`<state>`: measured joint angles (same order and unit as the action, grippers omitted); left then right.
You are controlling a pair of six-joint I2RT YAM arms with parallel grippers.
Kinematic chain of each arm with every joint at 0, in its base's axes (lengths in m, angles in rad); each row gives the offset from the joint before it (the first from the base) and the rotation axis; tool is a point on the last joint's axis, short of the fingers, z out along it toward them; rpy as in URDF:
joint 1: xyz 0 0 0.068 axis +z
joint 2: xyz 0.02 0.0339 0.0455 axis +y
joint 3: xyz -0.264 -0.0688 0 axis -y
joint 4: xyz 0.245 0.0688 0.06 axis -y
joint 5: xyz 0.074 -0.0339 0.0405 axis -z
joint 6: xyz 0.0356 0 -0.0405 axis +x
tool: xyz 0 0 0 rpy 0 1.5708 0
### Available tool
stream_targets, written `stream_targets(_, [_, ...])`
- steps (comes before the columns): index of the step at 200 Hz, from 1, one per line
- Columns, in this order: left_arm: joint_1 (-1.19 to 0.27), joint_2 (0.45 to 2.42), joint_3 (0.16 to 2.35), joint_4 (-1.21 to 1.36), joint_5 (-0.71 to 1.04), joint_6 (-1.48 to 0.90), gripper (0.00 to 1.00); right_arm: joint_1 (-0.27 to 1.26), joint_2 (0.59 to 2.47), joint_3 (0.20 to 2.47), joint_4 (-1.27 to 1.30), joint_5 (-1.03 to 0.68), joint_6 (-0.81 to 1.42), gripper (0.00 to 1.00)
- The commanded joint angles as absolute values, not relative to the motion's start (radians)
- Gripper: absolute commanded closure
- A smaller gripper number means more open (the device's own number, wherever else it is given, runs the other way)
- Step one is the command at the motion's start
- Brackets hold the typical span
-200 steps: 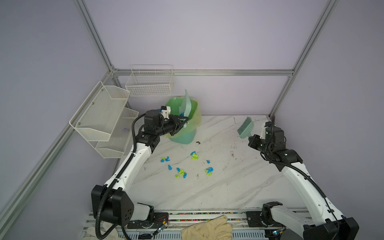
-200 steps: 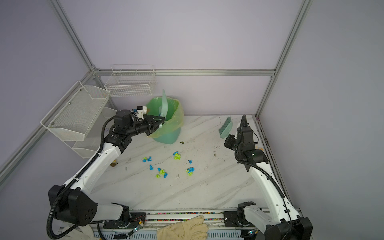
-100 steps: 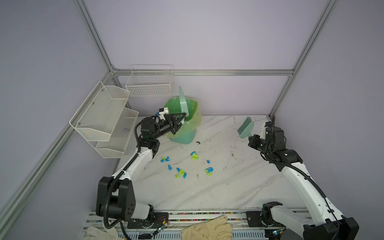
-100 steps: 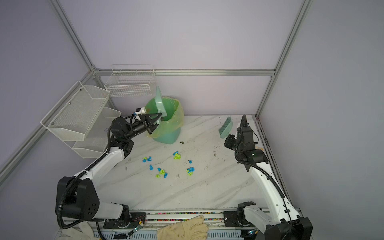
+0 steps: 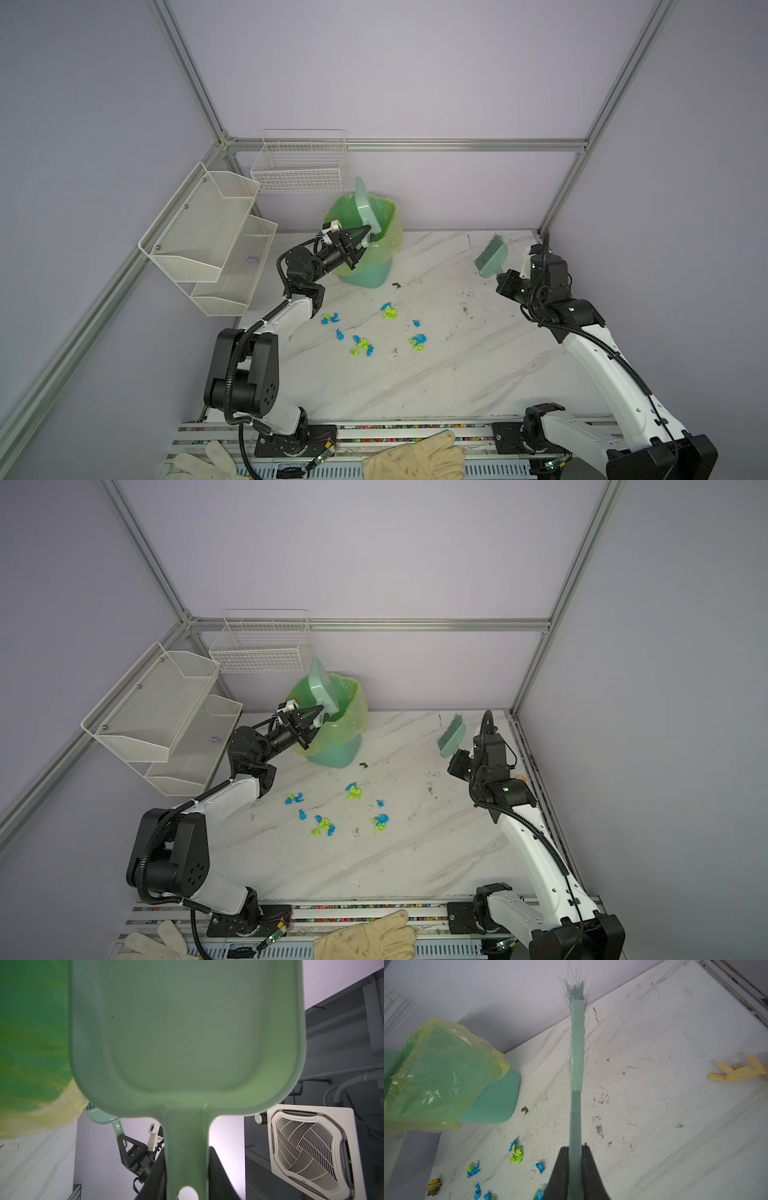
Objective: Sweep away the paper scraps from the table
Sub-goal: 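Tip the dustpan over the green bin with the left gripper, then lower the empty dustpan beside the scraps while the right gripper lowers the brush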
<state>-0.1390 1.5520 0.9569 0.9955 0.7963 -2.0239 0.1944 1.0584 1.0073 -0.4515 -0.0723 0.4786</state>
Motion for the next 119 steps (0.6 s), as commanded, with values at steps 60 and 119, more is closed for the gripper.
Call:
stream_targets(60, [-0.139,1.424,1.01,0.74,0.853,-1.751,1.0,0.188,1.042,1.017,-0.42,-0.109,0.467,1.0])
stream_targets(119, [-0.203,1.211,1.111,0.025,0.769,-1.175,1.0,0.189,1.064,1.027,-0.388,-0.304,0.397,1.0])
